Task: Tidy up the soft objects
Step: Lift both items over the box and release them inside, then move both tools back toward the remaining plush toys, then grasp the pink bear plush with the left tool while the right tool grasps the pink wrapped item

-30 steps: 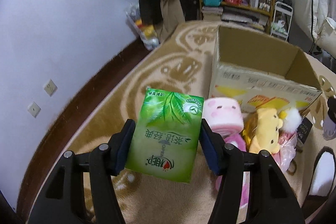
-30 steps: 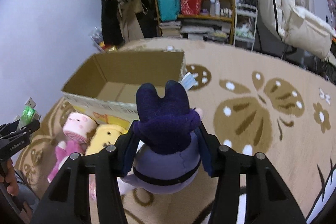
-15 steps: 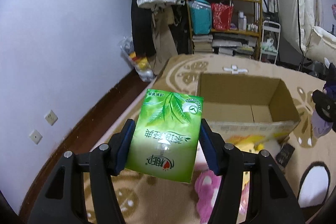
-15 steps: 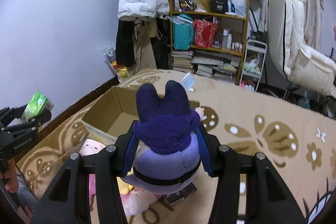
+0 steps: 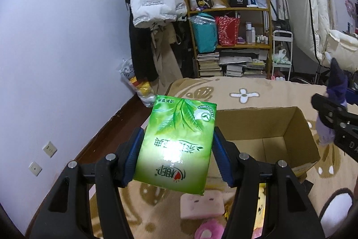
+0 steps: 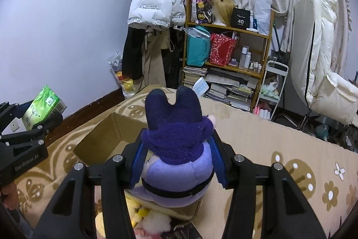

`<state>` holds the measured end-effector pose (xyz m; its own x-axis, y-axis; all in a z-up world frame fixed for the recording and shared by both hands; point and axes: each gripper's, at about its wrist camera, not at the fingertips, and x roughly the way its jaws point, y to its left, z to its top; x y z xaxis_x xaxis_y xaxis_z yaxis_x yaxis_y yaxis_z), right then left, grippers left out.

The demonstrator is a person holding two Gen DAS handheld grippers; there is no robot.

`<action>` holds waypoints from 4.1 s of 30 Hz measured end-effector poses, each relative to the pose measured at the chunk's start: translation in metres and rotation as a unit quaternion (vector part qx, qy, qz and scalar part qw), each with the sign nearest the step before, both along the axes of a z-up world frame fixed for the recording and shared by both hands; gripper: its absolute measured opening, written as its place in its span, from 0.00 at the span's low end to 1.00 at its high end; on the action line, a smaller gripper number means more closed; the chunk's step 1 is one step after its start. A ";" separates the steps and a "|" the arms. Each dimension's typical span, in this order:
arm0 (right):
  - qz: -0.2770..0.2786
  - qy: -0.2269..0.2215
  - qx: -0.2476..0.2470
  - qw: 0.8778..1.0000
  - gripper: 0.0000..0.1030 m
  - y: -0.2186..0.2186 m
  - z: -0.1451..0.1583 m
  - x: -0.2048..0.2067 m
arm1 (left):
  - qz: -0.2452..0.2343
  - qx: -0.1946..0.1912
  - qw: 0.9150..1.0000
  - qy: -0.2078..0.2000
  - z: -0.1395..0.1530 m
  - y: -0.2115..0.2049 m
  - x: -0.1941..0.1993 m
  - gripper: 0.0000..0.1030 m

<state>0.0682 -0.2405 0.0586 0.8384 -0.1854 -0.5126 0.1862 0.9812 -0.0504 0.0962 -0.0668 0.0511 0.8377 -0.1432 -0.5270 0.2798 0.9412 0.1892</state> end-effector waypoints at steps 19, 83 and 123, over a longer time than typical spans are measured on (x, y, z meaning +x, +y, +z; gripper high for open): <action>-0.003 0.023 0.048 0.999 0.57 -0.031 -0.051 0.034 | -0.058 -0.001 0.997 0.055 -0.051 -0.038 0.035 0.58; -0.023 0.120 0.145 0.982 1.00 -0.009 -0.068 -0.059 | 0.014 0.025 0.990 0.135 -0.050 0.041 -0.045 0.96; 0.008 0.284 0.226 0.932 0.75 0.018 -0.184 -0.033 | -0.014 0.082 0.956 0.283 -0.148 0.018 -0.040 0.96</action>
<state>0.0356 -0.2227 -0.1255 0.4084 0.1666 -0.8975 0.2413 0.9285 0.2822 0.0558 -0.0491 -0.0973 0.4094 -0.0377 -0.9116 0.4049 0.9029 0.1445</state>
